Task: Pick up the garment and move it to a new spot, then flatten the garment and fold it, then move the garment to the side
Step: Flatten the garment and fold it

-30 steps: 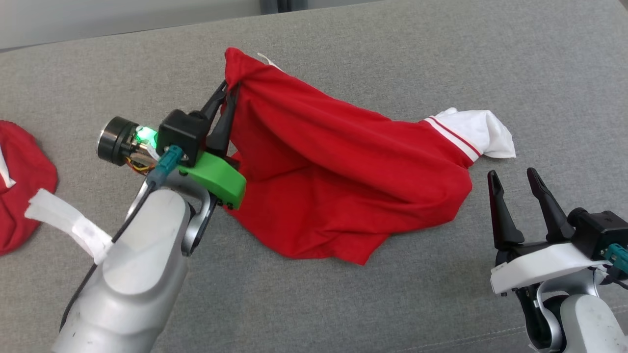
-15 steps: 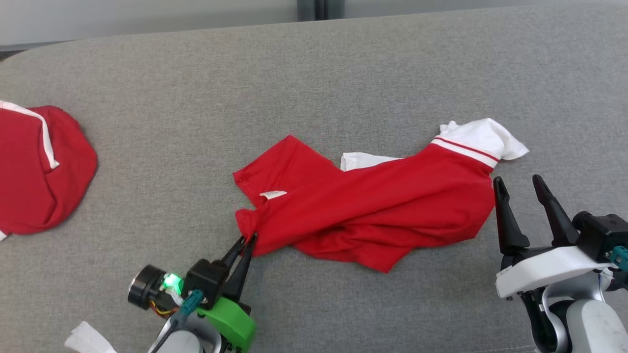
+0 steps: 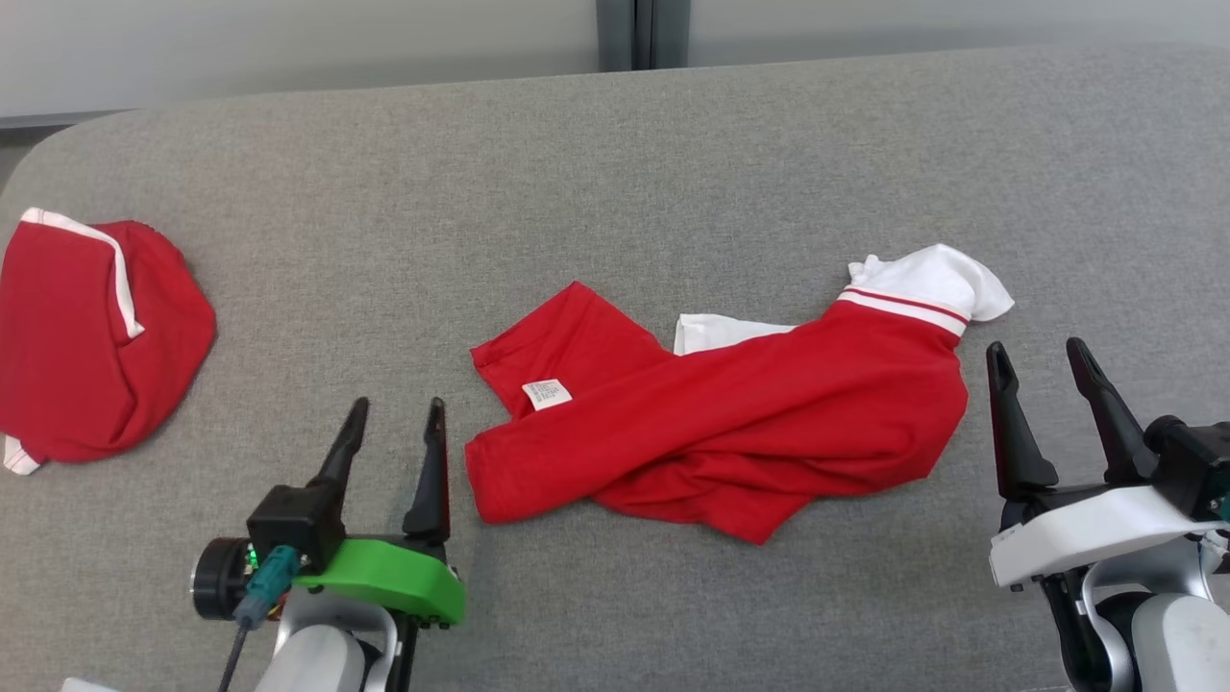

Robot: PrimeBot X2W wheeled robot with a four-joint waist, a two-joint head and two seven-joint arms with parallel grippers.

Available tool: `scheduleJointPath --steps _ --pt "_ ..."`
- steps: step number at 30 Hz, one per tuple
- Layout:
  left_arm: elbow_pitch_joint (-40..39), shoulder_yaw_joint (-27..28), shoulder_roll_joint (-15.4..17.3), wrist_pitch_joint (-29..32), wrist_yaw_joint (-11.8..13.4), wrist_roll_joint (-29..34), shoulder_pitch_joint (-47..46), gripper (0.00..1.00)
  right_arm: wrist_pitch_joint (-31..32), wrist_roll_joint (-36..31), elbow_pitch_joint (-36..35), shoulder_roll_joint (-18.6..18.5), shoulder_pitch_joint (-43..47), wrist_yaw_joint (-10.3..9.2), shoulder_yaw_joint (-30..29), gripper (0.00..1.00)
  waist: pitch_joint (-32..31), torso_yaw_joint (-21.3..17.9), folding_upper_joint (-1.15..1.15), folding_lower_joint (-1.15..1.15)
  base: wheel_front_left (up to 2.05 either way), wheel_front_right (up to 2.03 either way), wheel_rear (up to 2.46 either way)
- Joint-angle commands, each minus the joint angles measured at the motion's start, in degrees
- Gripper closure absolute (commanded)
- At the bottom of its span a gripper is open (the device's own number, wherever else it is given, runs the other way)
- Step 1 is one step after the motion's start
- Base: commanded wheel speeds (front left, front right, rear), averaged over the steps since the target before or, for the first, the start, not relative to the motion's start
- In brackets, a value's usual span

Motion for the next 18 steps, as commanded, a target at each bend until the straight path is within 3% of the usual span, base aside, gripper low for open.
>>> scheduleJointPath --steps 1,8,18 --pt "-1.5 2.0 -0.1 -0.1 1.0 0.6 1.2 0.00 0.4 -0.3 -0.5 -0.2 0.8 -0.06 -0.2 0.00 -0.7 -0.4 0.00 0.00 0.00 0.00 0.00" --pt "-6.5 8.3 1.1 -0.1 3.4 3.2 4.2 0.00 1.2 -0.8 -2.1 -0.1 1.6 -0.06 -0.7 0.00 -2.1 -1.0 0.00 0.00 0.00 0.00 0.00" --pt "-7.6 8.6 1.5 -0.1 2.5 4.6 6.1 0.00 1.6 -0.7 -2.8 0.4 2.2 -0.06 -0.9 0.00 -2.6 -1.2 0.00 0.00 0.00 0.00 0.00"
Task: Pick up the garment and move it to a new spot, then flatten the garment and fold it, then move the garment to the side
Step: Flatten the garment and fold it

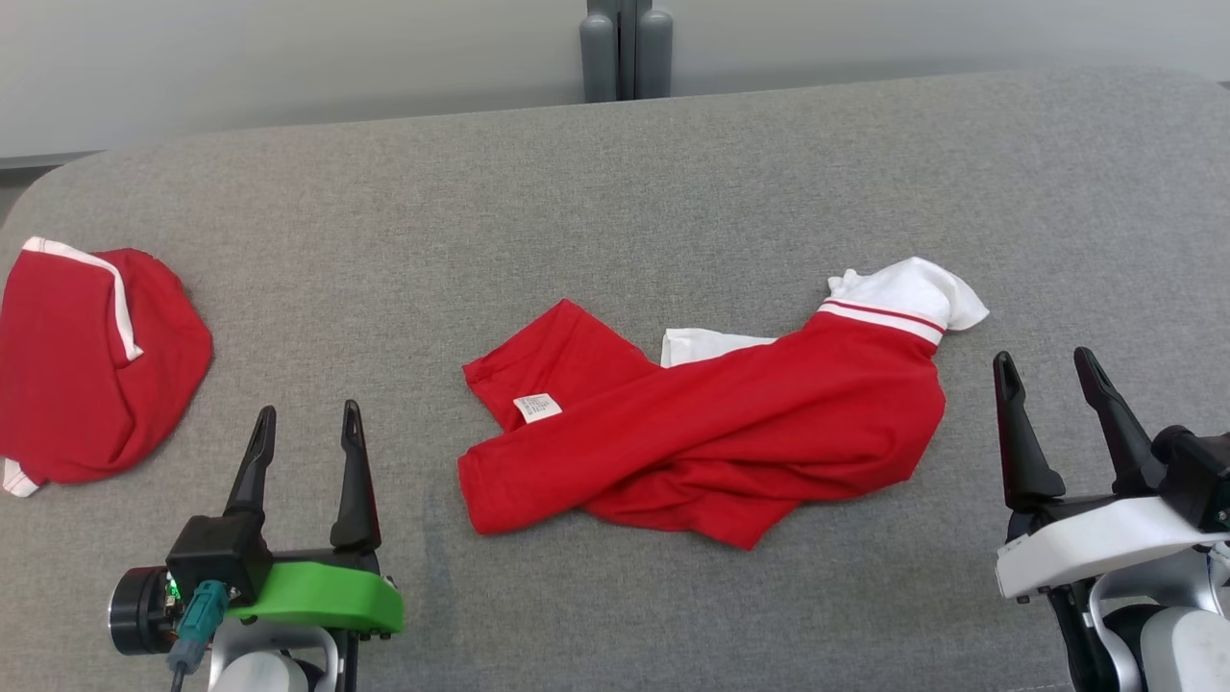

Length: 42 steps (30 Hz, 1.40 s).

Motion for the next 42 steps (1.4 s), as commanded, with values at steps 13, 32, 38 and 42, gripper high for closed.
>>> scheduleJointPath --steps 13,32,38,42 --pt "3.0 -5.9 0.8 9.6 -6.9 -0.3 -8.8 0.00 0.2 0.1 -0.9 -0.4 -1.3 -0.06 -0.2 0.00 3.8 1.2 0.00 0.00 0.00 0.00 0.00" --pt "21.3 -17.3 1.5 25.3 -13.8 0.1 -15.5 0.82 -1.0 1.2 2.4 -1.5 -3.7 -0.06 0.1 0.00 7.4 -0.6 0.00 0.00 0.00 0.00 0.00" --pt "20.6 -18.4 2.4 24.5 -13.2 1.5 -16.0 1.00 -1.1 1.9 4.4 -2.5 -4.5 -0.06 -0.4 0.00 7.9 -0.6 0.00 0.00 0.00 0.00 0.00" --pt "19.4 -18.0 2.8 23.7 -12.2 1.5 -16.2 1.00 -1.7 3.1 6.6 -3.7 -5.9 -0.06 -0.9 0.00 9.0 -0.8 0.00 0.00 0.00 0.00 0.00"
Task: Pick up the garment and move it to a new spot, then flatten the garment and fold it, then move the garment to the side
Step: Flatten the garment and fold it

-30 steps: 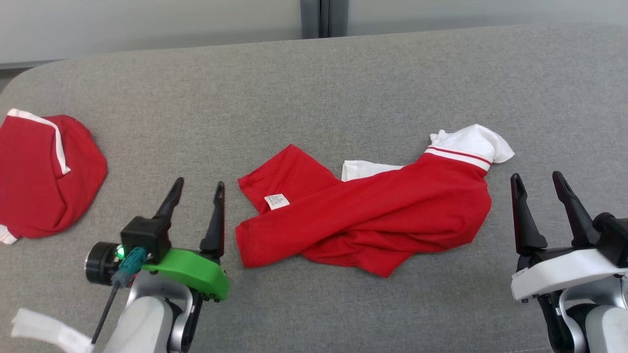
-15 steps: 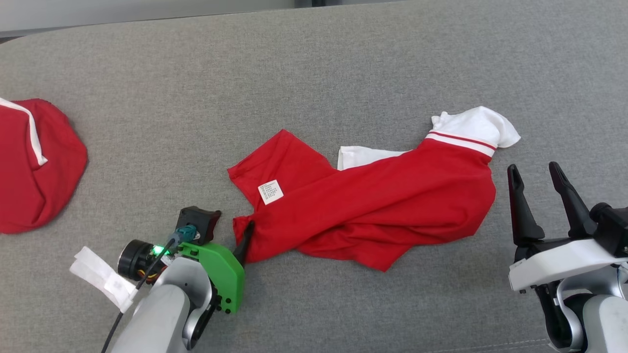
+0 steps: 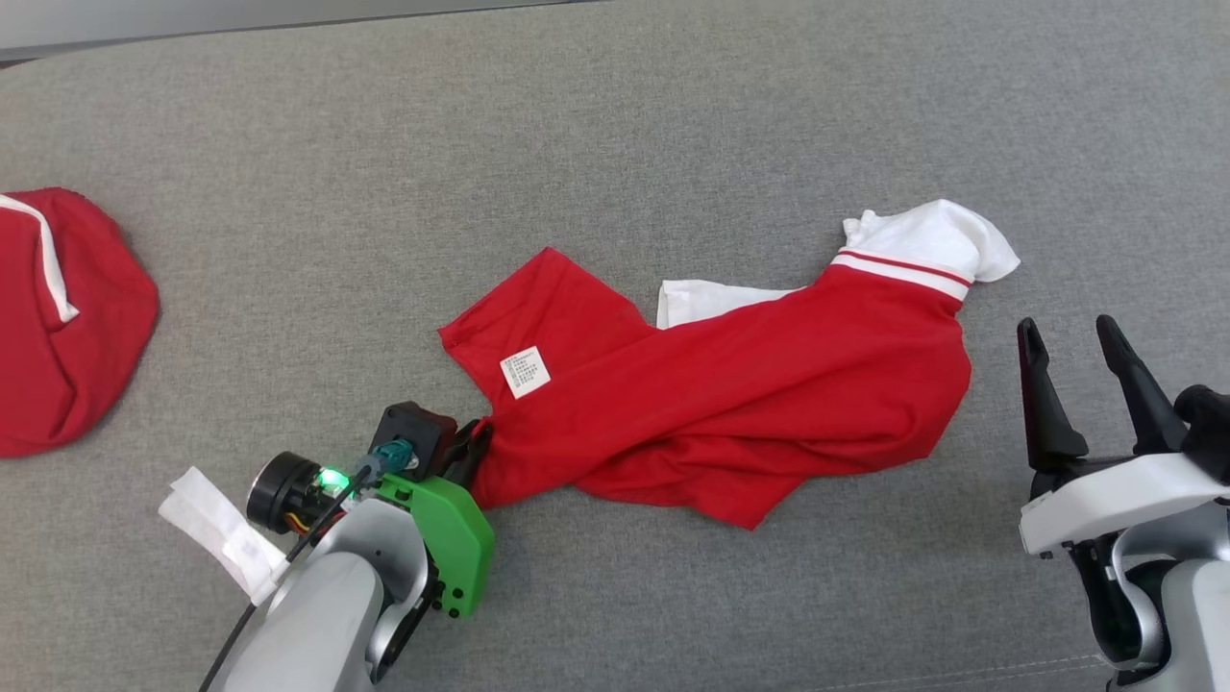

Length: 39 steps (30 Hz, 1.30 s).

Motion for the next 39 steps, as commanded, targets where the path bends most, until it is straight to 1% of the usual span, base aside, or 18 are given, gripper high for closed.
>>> scheduleJointPath --steps 1,8,15,19,24,25,26,27,28,30,32,36,39 --pt "0.6 -0.1 0.5 0.3 0.6 0.2 0.8 1.00 -0.2 0.5 0.9 -0.6 -1.1 -0.06 -0.5 0.00 0.8 -0.1 0.00 0.00 0.00 0.00 0.00" --pt "-2.4 1.2 1.0 -0.2 2.9 -0.5 0.7 1.00 -3.1 2.4 8.2 -4.2 -7.2 -0.06 -1.4 0.00 4.0 0.6 0.00 0.00 0.00 0.00 0.00" --pt "-5.0 1.3 1.0 -0.5 4.1 -0.3 -0.1 1.00 -5.9 4.3 19.0 -7.7 -16.2 -0.06 -0.6 0.00 7.7 2.7 0.00 0.00 0.00 0.00 0.00" --pt "-5.4 1.2 1.1 -0.9 4.6 -0.2 0.0 1.00 -6.1 5.6 26.7 -9.7 -21.5 -0.07 2.4 0.00 8.3 3.1 0.00 0.00 0.00 0.00 0.00" --pt "-5.5 1.0 1.2 -1.7 4.8 -0.4 -0.1 1.00 -3.5 6.6 34.9 -12.1 -25.3 -0.07 9.2 0.00 7.9 3.3 0.00 0.00 0.00 0.00 0.00" --pt "-5.5 1.0 1.1 -1.9 4.8 -0.5 -0.1 1.00 -2.5 7.2 36.6 -12.4 -25.5 -0.06 10.7 0.34 7.7 3.2 0.00 0.00 0.00 0.00 0.00" --pt "-5.6 1.1 1.1 -2.1 4.8 -0.6 -0.2 1.00 -2.1 7.6 37.6 -12.6 -25.6 -0.06 12.0 0.53 7.6 3.2 0.00 0.00 0.00 0.00 0.00" --pt "-5.8 1.1 1.2 -2.3 4.8 -0.6 -0.3 1.00 -1.3 8.4 38.8 -12.7 -25.7 -0.06 13.5 0.65 7.5 3.1 0.00 0.00 0.00 0.00 0.00" --pt "-5.8 1.1 1.3 -2.4 4.8 -0.7 -0.3 1.00 -0.9 8.9 39.5 -13.0 -25.8 -0.06 14.7 1.00 7.3 3.0 0.00 0.00 0.00 0.00 0.00" --pt "-6.3 1.4 1.3 -3.3 5.0 -0.8 -0.2 1.00 -0.4 10.3 40.9 -13.6 -25.8 -0.07 16.8 1.00 7.0 2.8 0.00 0.00 0.00 0.00 0.00" --pt "-7.0 1.8 1.2 -4.8 5.4 -0.9 -0.2 1.00 -1.8 11.8 41.5 -14.6 -26.3 -0.10 17.9 1.00 6.6 2.5 0.00 0.00 0.00 0.00 0.00" --pt "-9.7 3.2 1.3 -9.4 7.0 -0.2 -0.1 1.00 -8.7 13.0 40.4 -16.8 -27.4 -0.10 17.8 1.00 5.0 2.1 0.00 0.00 0.00 0.00 0.00" --pt "-12.7 4.9 2.4 -13.1 8.9 0.5 0.0 1.00 -12.2 12.9 38.0 -18.4 -27.1 -0.09 16.7 1.00 3.0 1.9 0.00 0.00 0.00 0.00 0.00"
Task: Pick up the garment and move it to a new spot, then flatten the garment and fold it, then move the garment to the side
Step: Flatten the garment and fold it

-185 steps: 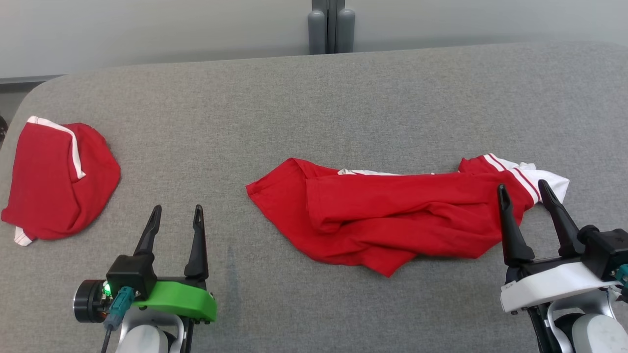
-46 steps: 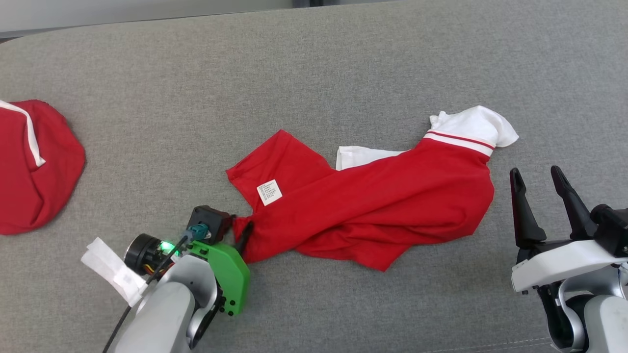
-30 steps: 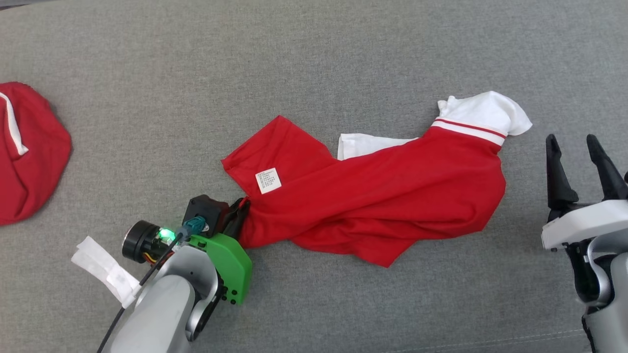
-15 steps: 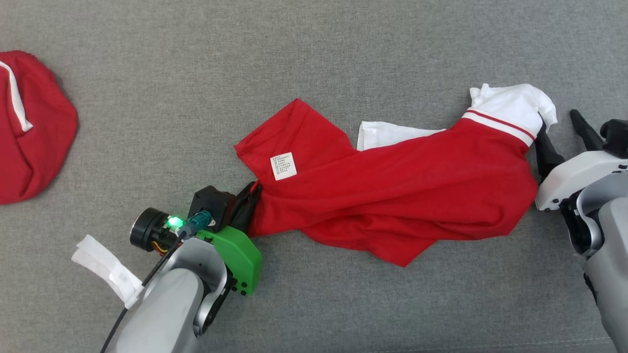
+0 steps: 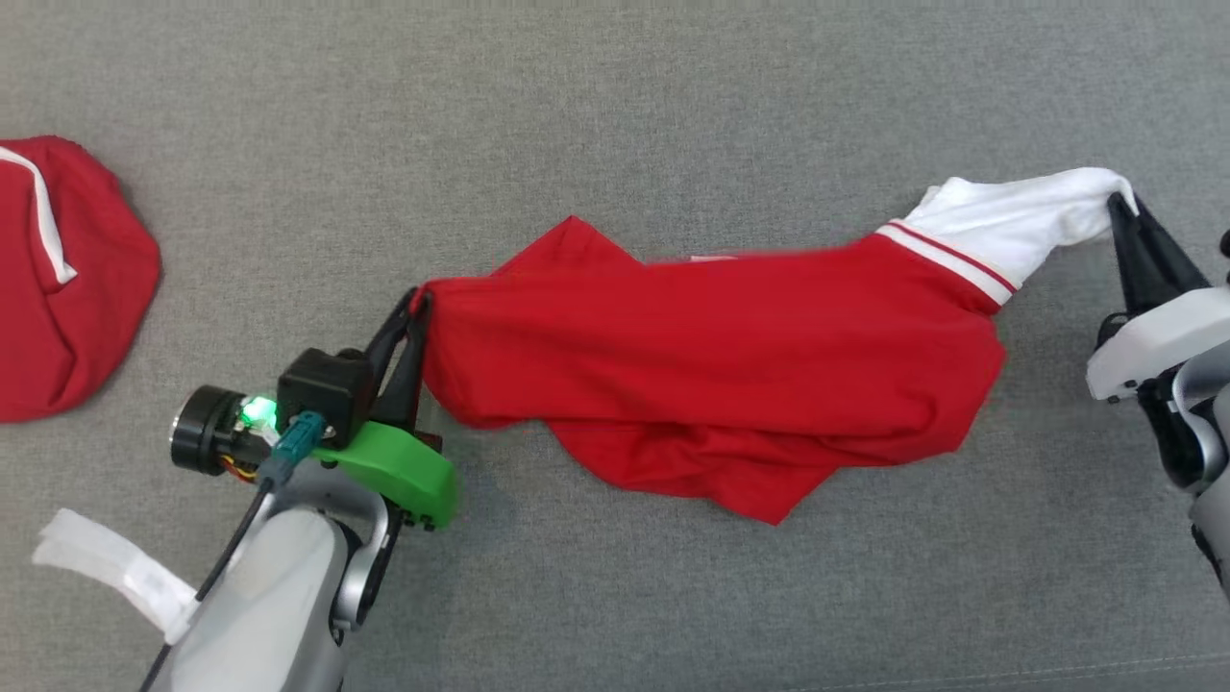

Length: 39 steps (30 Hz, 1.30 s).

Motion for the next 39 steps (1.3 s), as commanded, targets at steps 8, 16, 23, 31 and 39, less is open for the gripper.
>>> scheduleJointPath --steps 8,16,23,31,39 --pt "-14.8 7.5 4.0 -6.5 6.1 0.6 1.4 1.00 -2.0 -4.7 -18.7 -3.4 4.9 -0.13 -9.0 1.00 -7.8 -1.3 0.00 0.00 0.00 0.00 0.00" --pt "-30.6 10.8 7.7 -4.5 7.8 2.5 -2.7 1.00 1.5 -10.4 -45.5 -4.7 8.4 -0.13 -19.2 1.00 -13.5 -2.4 0.00 0.00 0.00 0.00 0.00" --pt "-40.5 14.7 10.9 0.3 8.0 2.6 -10.5 1.00 11.6 -9.2 -59.9 -8.4 3.6 -0.12 -26.9 1.00 -16.2 -2.8 0.00 0.00 0.00 0.00 0.00" --pt "-35.8 13.5 10.2 4.9 4.8 -2.0 -18.5 1.00 17.0 -2.4 -54.4 -12.0 -5.1 -0.12 -23.9 1.00 -13.5 -3.4 0.00 0.00 0.00 0.00 0.00" --pt "-9.8 11.6 4.4 1.7 -1.3 -9.0 -31.4 1.00 14.8 1.2 -34.1 -10.9 -21.1 -0.12 -11.6 1.00 -6.9 -3.4 0.00 0.00 0.00 0.00 0.00"
